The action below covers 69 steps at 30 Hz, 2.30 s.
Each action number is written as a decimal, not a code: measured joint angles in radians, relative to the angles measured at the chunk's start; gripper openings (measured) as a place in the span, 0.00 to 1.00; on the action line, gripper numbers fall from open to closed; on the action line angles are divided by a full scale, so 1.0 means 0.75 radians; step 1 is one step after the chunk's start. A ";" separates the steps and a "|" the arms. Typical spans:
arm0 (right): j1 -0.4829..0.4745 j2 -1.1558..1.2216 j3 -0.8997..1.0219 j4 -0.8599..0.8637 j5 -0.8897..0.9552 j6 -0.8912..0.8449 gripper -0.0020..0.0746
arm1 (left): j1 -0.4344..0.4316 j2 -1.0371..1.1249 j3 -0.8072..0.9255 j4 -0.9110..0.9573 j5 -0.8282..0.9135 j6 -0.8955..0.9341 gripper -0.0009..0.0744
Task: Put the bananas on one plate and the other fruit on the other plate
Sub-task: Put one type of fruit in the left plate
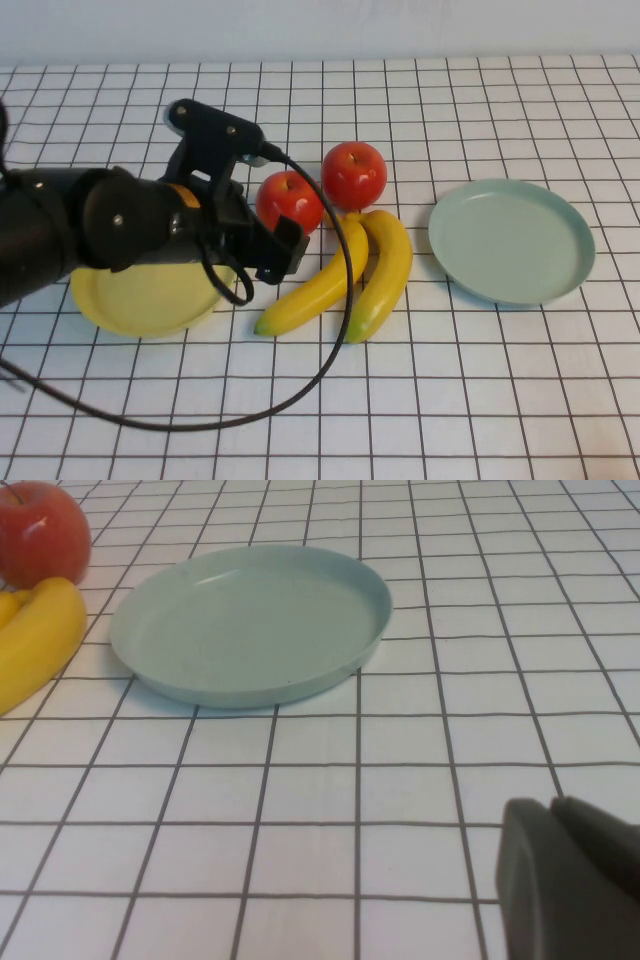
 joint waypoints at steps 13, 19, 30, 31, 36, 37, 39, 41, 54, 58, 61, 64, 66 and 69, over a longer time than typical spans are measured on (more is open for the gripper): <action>0.000 0.000 0.000 0.000 0.000 0.000 0.01 | 0.000 0.410 -0.457 0.267 0.081 -0.139 0.89; 0.000 0.000 0.000 0.000 0.000 0.000 0.01 | 0.003 0.542 -0.561 0.354 0.109 -0.186 0.89; 0.000 0.000 0.000 0.000 0.000 0.000 0.01 | 0.072 0.667 -0.623 0.448 0.097 -0.380 0.89; 0.000 0.000 0.000 0.000 0.000 0.000 0.01 | 0.072 0.669 -0.626 0.447 0.091 -0.387 0.90; 0.000 0.000 0.000 0.000 0.000 0.000 0.01 | 0.072 0.676 -0.626 0.447 0.057 -0.393 0.89; 0.000 0.000 0.000 0.000 0.000 0.000 0.01 | 0.072 0.678 -0.626 0.447 0.050 -0.393 0.88; 0.000 0.000 0.000 0.000 0.000 0.000 0.01 | 0.072 0.679 -0.626 0.447 0.044 -0.393 0.83; 0.000 0.000 0.000 0.000 0.000 0.000 0.01 | 0.072 0.681 -0.626 0.448 0.039 -0.393 0.78; 0.000 0.000 0.000 0.000 0.000 0.000 0.01 | 0.072 0.411 -0.602 0.672 0.035 -0.553 0.78; 0.000 0.000 0.000 0.000 0.000 0.000 0.01 | 0.075 0.194 -0.441 0.690 0.010 -0.564 0.78; 0.000 0.000 0.000 0.000 0.000 0.000 0.01 | 0.103 0.086 -0.241 0.673 -0.043 -0.566 0.78; 0.000 0.000 0.000 0.000 0.000 0.000 0.01 | 0.168 0.026 -0.038 0.635 -0.108 -0.585 0.78; 0.000 0.000 0.000 0.000 0.000 0.000 0.01 | 0.221 0.008 0.075 0.627 -0.132 -0.614 0.78; 0.000 0.000 0.000 0.000 0.000 0.000 0.01 | 0.309 0.003 0.163 0.627 -0.145 -0.663 0.78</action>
